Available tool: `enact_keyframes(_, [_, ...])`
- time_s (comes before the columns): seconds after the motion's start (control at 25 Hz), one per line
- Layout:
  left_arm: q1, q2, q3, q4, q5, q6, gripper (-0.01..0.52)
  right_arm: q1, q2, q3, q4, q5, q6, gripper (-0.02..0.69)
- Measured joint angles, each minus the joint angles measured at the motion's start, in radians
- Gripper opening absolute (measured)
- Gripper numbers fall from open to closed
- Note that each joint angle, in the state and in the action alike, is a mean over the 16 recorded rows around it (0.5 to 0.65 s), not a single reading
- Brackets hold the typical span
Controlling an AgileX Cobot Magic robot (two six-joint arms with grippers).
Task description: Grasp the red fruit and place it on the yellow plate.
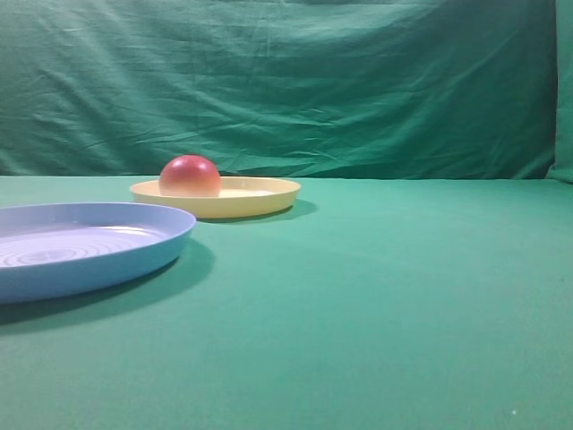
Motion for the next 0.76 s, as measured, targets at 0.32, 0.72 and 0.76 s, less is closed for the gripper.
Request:
enact_keyframes(0.32, [0.000,0.000,0.000,0.000,0.000,0.000,0.157,0.000,0.000,0.000,0.000,0.000,0.000,0.000])
enact_keyframes(0.72, [0.000,0.000,0.000,0.000,0.000,0.000,0.157,0.000,0.000,0.000,0.000,0.000,0.000,0.000])
enact_keyframes(0.76, [0.000,0.000,0.000,0.000,0.000,0.000,0.157,0.000,0.000,0.000,0.000,0.000,0.000,0.000])
